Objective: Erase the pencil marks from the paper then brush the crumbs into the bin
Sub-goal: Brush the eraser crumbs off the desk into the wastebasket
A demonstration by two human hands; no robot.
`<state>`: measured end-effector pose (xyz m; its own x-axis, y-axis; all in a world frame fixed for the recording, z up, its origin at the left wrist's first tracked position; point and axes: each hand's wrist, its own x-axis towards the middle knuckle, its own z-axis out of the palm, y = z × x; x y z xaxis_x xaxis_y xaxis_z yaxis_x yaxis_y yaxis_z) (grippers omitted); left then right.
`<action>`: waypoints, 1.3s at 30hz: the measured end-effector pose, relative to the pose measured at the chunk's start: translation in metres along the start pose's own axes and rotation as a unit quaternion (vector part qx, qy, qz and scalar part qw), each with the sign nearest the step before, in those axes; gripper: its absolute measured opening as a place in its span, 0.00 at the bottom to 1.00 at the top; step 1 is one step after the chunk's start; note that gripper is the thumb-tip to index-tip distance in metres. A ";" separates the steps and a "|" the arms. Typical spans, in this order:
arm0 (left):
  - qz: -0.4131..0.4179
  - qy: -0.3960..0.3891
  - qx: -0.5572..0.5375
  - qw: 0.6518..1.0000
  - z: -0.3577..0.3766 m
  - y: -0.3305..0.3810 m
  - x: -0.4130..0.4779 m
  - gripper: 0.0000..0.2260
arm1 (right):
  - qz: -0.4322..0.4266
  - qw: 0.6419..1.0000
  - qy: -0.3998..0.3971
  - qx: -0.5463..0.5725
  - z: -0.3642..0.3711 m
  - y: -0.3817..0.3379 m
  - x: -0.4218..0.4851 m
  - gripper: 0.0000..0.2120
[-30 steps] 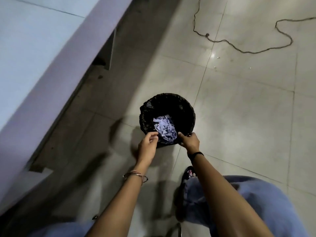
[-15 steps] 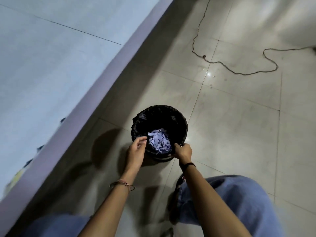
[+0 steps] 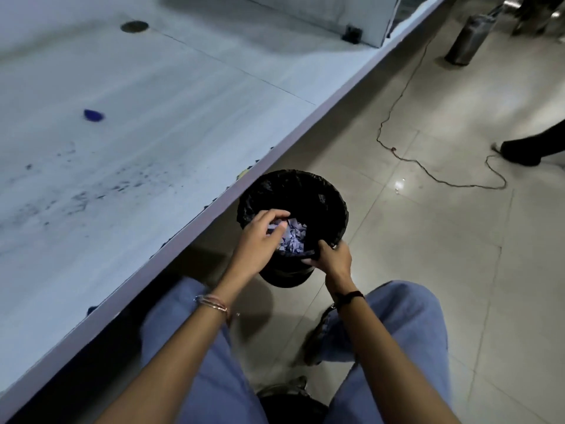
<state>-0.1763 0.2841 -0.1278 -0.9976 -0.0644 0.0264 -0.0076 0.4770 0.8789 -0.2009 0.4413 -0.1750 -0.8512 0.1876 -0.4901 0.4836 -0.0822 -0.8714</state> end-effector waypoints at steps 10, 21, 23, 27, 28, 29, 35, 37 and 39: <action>0.090 0.120 0.069 0.986 -0.101 0.044 -0.116 0.12 | -0.060 0.988 -0.139 -0.042 0.027 -0.002 -0.075 0.17; -0.218 0.359 0.222 0.880 -0.198 0.001 -0.230 0.35 | -0.040 0.971 -0.226 -0.068 0.043 -0.001 -0.106 0.20; -0.277 0.316 0.331 0.845 -0.203 -0.009 -0.231 0.42 | -0.042 0.967 -0.238 -0.076 0.044 0.001 -0.109 0.20; -0.350 0.314 0.348 0.811 -0.193 0.003 -0.191 0.47 | -0.035 0.964 -0.247 -0.092 0.044 0.007 -0.116 0.20; -0.342 0.310 0.340 0.819 -0.187 0.006 -0.176 0.47 | -0.034 0.963 -0.250 -0.095 0.045 0.007 -0.118 0.20; -0.323 0.301 0.335 0.832 -0.180 0.010 -0.160 0.46 | -0.033 0.962 -0.253 -0.098 0.045 0.007 -0.121 0.20; -0.173 0.224 0.268 0.921 -0.159 0.036 -0.127 0.36 | -0.016 0.957 -0.266 -0.111 0.045 0.000 -0.129 0.20; -0.197 0.291 0.291 0.890 -0.183 0.024 -0.154 0.36 | -0.012 0.956 -0.269 -0.115 0.045 -0.001 -0.128 0.20; -0.282 0.321 0.308 0.850 -0.210 0.002 -0.190 0.40 | -0.010 0.955 -0.270 -0.120 0.045 0.001 -0.127 0.20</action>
<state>0.0275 0.1130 -0.0308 -0.5803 -0.8067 0.1118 -0.7048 0.5662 0.4274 -0.1016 0.3737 -0.1142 -0.8104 -0.3513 -0.4689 0.4434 0.1554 -0.8827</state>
